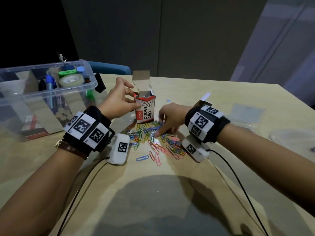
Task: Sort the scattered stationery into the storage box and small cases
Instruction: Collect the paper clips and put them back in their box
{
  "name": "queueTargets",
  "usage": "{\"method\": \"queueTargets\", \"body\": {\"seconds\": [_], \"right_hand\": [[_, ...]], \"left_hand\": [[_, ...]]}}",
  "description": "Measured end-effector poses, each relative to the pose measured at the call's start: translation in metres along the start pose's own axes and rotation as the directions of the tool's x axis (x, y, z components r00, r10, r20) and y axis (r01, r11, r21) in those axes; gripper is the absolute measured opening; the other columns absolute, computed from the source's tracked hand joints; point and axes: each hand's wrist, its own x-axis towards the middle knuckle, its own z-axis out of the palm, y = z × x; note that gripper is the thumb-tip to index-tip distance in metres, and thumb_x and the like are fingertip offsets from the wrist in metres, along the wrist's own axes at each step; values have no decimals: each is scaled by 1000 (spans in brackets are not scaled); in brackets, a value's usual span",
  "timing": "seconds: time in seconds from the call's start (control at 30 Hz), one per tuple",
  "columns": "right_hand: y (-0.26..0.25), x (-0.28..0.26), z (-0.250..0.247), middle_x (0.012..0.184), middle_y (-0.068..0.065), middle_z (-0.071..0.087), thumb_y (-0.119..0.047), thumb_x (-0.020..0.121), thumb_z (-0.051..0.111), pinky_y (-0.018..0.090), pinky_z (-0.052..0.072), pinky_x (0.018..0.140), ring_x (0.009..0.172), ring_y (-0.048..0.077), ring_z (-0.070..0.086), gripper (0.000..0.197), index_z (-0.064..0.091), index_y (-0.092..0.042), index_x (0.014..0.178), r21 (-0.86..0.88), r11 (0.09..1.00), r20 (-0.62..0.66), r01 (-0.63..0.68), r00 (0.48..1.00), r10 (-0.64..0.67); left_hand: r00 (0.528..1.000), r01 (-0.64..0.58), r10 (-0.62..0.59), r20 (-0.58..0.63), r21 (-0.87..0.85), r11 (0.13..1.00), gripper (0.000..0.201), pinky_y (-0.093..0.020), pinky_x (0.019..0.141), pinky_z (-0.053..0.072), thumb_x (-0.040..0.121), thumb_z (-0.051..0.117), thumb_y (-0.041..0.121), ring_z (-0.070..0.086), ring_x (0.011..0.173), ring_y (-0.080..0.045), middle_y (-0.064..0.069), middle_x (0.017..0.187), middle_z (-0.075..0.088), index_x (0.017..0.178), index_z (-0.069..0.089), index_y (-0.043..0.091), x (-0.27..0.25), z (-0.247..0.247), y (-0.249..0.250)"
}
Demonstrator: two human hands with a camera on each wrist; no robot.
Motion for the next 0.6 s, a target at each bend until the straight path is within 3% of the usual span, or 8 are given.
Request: {"method": "queueTargets", "body": {"seconds": [0.07, 0.13, 0.23, 0.33, 0.5, 0.6], "right_hand": [[5, 5, -2, 80, 9, 70, -28, 75, 83, 25, 59, 63, 63, 16, 67, 29, 66, -9, 87, 166, 985, 46, 50, 997, -58], [12, 6, -4, 78, 7, 69, -15, 79, 80, 20, 57, 59, 61, 12, 65, 17, 69, -7, 89, 251, 964, 75, 86, 991, -108], [25, 2, -10, 77, 5, 71, -3, 81, 76, 18, 55, 59, 62, 9, 67, 17, 72, 0, 97, 413, 903, 27, 120, 989, -144], [36, -6, -25, 77, 5, 74, -3, 78, 77, 14, 53, 62, 64, 6, 68, 16, 74, -4, 93, 517, 835, -97, 189, 982, -162], [36, -21, -46, 93, 20, 73, -12, 69, 78, 19, 57, 68, 78, 16, 71, 21, 73, -4, 88, 645, 669, -301, 369, 927, -221], [22, -18, -51, 90, 17, 74, -14, 71, 80, 25, 60, 71, 83, 23, 72, 20, 74, -5, 88, 530, 720, -430, 447, 874, -226]], "left_hand": [[1000, 9, -9, 8, 5, 1000, 51, -32, 75, 57, 83, 69, -3, 64, 85, -17, 1, 100, 52, 112, 31, 14, 0, -1, 0], [1000, 21, -21, 16, 4, 1000, 51, -34, 76, 57, 83, 69, -3, 64, 87, -18, 1, 101, 52, 112, 31, 14, 0, -1, -1], [999, 32, -31, 31, -15, 999, 51, -38, 78, 58, 83, 69, -2, 65, 90, -20, 0, 102, 52, 112, 31, 14, 1, -2, -1], [999, 27, -26, 41, -24, 999, 51, -32, 73, 59, 83, 69, -2, 65, 86, -16, 0, 104, 53, 113, 31, 13, 1, -2, -2], [998, 28, -25, 56, -63, 998, 54, -30, 70, 60, 80, 71, -3, 66, 84, -16, -2, 105, 54, 113, 32, 13, 2, -2, -5], [997, 26, -19, 74, -95, 995, 55, -30, 69, 60, 79, 72, -6, 66, 81, -16, -3, 103, 55, 113, 32, 12, 2, -1, -5]]}}
